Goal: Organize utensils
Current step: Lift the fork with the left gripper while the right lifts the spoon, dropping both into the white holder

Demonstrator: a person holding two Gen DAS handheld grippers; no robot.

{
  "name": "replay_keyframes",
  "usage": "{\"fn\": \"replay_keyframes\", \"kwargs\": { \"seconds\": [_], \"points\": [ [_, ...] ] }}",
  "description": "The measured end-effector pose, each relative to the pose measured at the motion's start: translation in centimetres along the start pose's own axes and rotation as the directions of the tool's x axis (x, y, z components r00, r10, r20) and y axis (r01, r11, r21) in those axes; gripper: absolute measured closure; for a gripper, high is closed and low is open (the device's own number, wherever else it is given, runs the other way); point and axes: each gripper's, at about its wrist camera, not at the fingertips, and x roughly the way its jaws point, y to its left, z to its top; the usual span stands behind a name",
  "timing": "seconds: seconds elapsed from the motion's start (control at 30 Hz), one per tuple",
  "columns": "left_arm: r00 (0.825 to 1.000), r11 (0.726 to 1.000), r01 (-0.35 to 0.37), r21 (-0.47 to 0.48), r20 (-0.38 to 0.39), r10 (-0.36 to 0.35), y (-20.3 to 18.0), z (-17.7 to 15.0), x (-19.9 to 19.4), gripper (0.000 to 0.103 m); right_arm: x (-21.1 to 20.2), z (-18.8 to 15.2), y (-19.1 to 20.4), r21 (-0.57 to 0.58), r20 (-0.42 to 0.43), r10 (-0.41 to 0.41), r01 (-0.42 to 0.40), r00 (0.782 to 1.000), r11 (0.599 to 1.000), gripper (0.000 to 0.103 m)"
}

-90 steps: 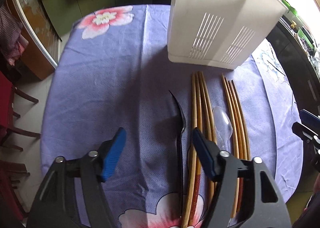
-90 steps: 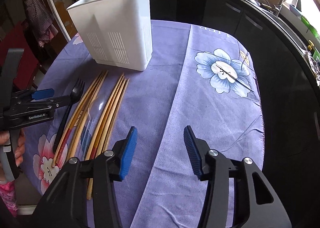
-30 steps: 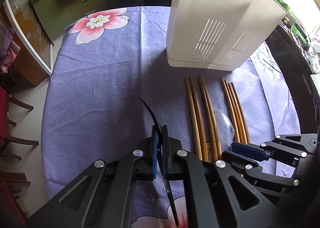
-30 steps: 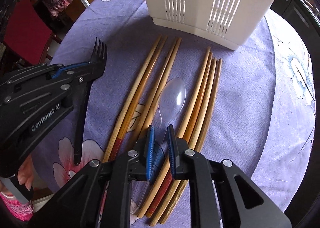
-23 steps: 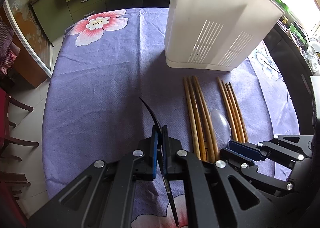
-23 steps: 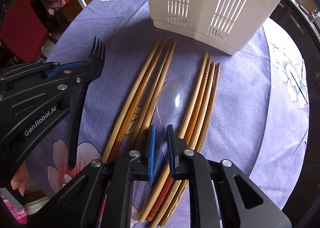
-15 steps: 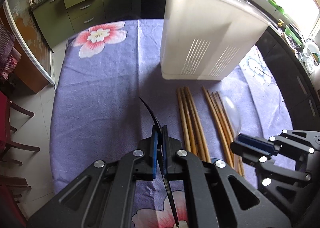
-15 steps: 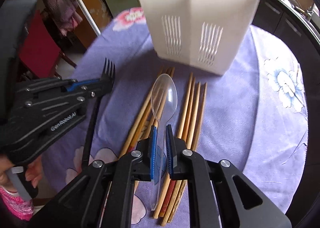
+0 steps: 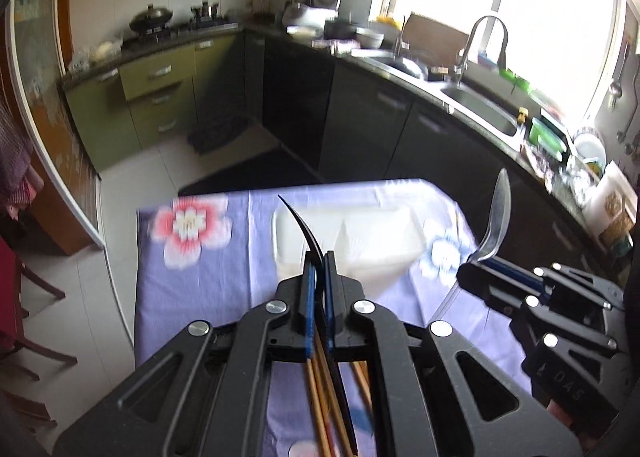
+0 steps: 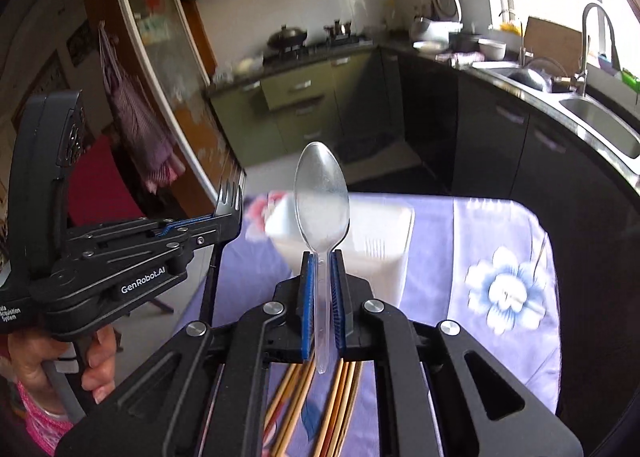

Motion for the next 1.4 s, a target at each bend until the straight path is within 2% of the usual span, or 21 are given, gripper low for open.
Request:
{"fn": "replay_keyframes", "kwargs": {
  "seconds": [0.13,0.23,0.3,0.4,0.53,0.57,0.63,0.77,0.87,1.0,1.23,1.4],
  "points": [
    [0.994,1.0,-0.026,0.002,0.106,0.026,-0.9,3.6,0.3,0.099,0.0,3.7,-0.2,0.002,0.063,-0.002,0.002,0.998,1.0,0.094],
    [0.979,0.998,-0.057,-0.013,0.194,0.058,-1.0,5.4,0.8,0.099,-0.3,5.8,-0.9,0.003,0.093,-0.013,0.012,0.996,1.0,0.094],
    [0.961,0.996,-0.08,-0.03,0.264,0.086,-0.8,6.0,1.3,0.099,-0.4,6.7,-1.4,0.007,0.107,-0.021,0.02,0.994,1.0,0.094],
    [0.921,0.992,-0.121,-0.038,0.368,0.126,-0.7,6.4,2.4,0.099,-0.9,7.2,-2.5,0.02,0.12,-0.023,0.021,0.992,1.0,0.094],
    [0.874,0.986,-0.167,-0.023,0.459,0.159,-1.1,6.0,3.6,0.099,-1.6,7.4,-3.3,0.036,0.142,-0.054,0.049,0.988,0.998,0.094],
    [0.867,0.984,-0.177,-0.01,0.471,0.161,-1.3,5.8,4.1,0.099,-1.8,7.6,-3.7,0.043,0.147,-0.06,0.055,0.987,0.998,0.094],
    [0.867,0.981,-0.195,0.012,0.471,0.166,-1.8,5.3,4.9,0.099,-2.1,7.8,-4.4,0.055,0.154,-0.066,0.058,0.986,0.997,0.094],
    [0.878,0.979,-0.204,0.023,0.446,0.173,-1.8,4.1,5.9,0.098,-2.3,8.3,-4.8,0.058,0.159,-0.071,0.063,0.985,0.996,0.094],
    [0.891,0.979,-0.201,0.032,0.421,0.169,-1.5,3.5,6.3,0.087,-2.3,8.3,-4.5,0.048,0.166,-0.072,0.065,0.984,0.997,0.094],
    [0.895,0.979,-0.2,0.05,0.417,0.161,-1.4,2.7,5.7,0.07,-1.8,8.0,-4.0,0.042,0.172,-0.079,0.073,0.982,0.996,0.094],
    [0.91,0.988,-0.151,0.023,0.393,0.13,-0.1,1.1,2.9,0.07,1.3,6.8,-3.5,0.038,0.151,-0.097,0.092,0.984,0.995,0.094],
    [0.92,0.988,-0.153,0.027,0.369,0.132,0.7,-0.9,0.9,0.07,3.4,5.1,-3.3,0.017,0.127,-0.129,0.127,0.983,0.992,0.094]
  ]
}}
